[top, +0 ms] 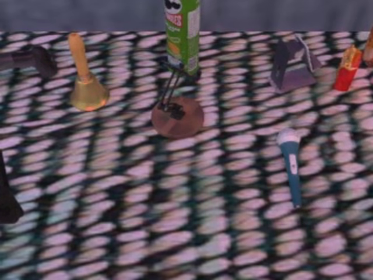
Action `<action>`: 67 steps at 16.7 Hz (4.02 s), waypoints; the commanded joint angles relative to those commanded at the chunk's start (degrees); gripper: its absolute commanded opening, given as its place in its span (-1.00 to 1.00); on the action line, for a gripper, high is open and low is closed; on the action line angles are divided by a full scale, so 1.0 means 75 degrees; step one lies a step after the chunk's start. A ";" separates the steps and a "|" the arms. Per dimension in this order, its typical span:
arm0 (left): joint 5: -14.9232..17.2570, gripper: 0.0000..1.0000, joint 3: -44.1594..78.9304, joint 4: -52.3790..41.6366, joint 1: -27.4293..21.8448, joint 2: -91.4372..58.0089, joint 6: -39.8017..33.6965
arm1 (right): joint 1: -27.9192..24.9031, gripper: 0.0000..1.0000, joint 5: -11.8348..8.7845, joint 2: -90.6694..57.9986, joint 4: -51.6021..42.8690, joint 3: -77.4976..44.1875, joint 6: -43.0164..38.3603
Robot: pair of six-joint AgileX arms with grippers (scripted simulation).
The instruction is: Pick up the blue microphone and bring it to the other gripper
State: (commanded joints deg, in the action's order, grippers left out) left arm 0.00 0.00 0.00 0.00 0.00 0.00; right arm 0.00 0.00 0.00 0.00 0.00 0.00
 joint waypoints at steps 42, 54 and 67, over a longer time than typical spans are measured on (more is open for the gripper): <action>0.0000 1.00 0.0000 0.0000 0.0000 0.0000 0.0000 | -0.3422 1.00 0.0359 -1.5453 -0.4673 -0.8809 -0.3649; 0.0000 1.00 0.0000 0.0000 0.0000 0.0000 0.0000 | -0.3400 0.40 0.0363 -1.6023 -0.3854 -0.8527 -0.3635; 0.0000 1.00 0.0000 0.0000 0.0000 0.0000 0.0000 | -0.3400 -1.00 0.0363 -1.6023 -0.3854 -0.8527 -0.3635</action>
State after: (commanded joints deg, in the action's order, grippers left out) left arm 0.00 0.00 0.00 0.00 0.00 0.00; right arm -25.50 2.72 -120.17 -28.91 -63.95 -27.26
